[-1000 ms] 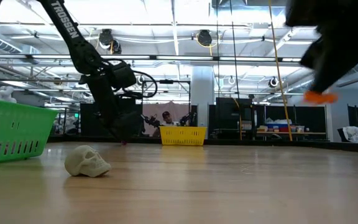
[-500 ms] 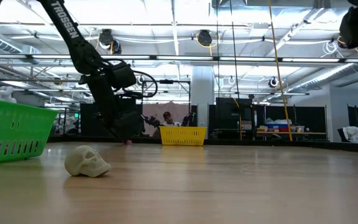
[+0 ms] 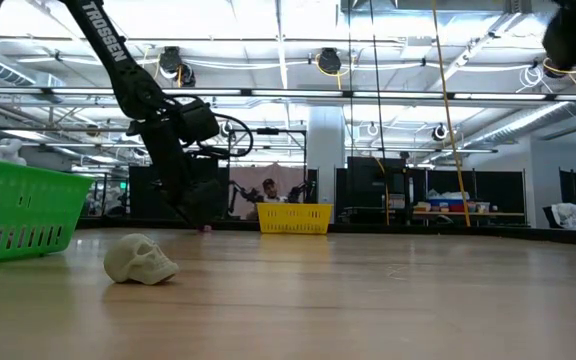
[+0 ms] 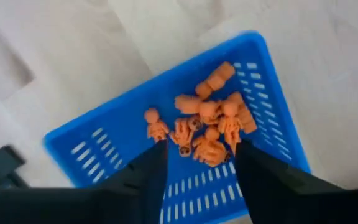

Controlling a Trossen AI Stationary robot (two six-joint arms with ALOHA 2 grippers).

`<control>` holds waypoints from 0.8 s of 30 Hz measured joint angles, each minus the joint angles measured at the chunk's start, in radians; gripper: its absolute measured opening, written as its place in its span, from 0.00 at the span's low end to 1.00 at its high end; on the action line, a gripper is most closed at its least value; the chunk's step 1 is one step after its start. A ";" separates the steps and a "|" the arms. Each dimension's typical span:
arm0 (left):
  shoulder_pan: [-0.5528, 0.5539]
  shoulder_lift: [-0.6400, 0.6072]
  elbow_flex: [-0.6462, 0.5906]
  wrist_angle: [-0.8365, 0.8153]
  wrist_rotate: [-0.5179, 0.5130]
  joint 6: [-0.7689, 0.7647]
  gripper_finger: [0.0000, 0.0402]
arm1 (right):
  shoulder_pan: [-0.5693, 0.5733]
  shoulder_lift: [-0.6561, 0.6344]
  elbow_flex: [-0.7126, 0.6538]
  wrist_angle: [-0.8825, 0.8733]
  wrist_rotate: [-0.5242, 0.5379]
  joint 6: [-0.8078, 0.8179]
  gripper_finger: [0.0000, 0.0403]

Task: Sort Halloween decoration
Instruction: Put the purple skeleton toy into the green bin

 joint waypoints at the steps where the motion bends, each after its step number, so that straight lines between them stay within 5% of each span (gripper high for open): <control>1: 0.000 0.000 0.000 0.000 0.000 0.000 0.24 | -0.004 0.000 0.020 -0.013 0.006 -0.025 0.43; 6: 0.000 0.000 0.000 -0.002 -0.001 -0.001 0.32 | -0.061 -0.001 0.076 0.017 0.210 -0.209 0.28; 11: 0.000 0.000 0.000 -0.008 -0.003 0.010 0.45 | -0.178 -0.001 0.026 0.199 0.289 -0.513 0.04; 17: 0.000 0.000 0.000 -0.006 0.003 0.053 0.49 | -0.337 0.000 -0.103 0.602 0.265 -0.872 0.01; 24: 0.000 0.000 0.000 -0.005 0.016 0.025 0.34 | -0.496 0.000 -0.186 0.866 0.231 -1.100 0.00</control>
